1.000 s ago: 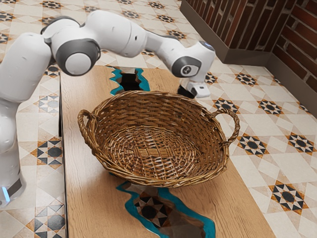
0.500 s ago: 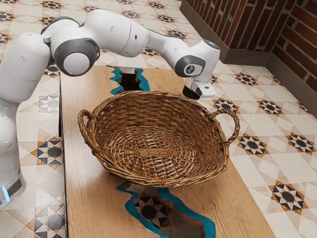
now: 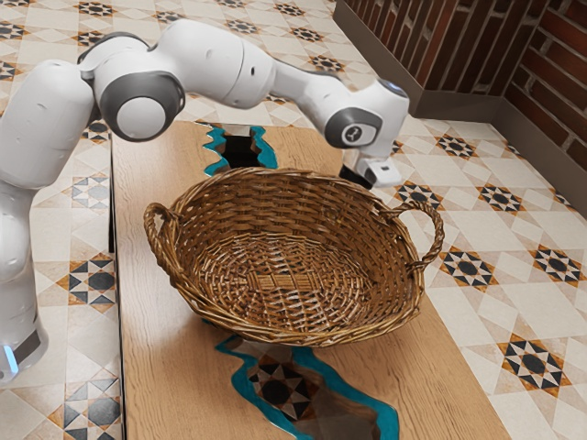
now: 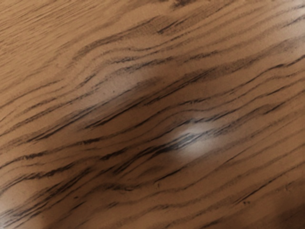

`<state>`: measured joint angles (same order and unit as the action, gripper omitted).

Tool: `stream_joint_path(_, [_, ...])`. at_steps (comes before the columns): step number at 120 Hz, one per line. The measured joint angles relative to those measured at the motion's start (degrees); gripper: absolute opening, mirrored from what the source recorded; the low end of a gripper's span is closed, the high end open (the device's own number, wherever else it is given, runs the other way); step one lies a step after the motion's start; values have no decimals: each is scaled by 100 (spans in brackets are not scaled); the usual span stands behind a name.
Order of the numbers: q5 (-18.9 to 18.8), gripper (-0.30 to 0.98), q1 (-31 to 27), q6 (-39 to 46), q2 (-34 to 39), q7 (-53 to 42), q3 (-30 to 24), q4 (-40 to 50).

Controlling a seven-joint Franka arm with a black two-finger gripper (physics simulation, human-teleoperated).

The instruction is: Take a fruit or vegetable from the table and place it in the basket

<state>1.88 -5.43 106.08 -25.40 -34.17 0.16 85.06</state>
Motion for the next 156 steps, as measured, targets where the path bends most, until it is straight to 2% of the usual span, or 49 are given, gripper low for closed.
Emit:
stream_joint_path(56, [161,69,-36,-40,26,153,23,65])
stream_joint_path(156, [-88,69,-97,-157,346,263,191,-179])
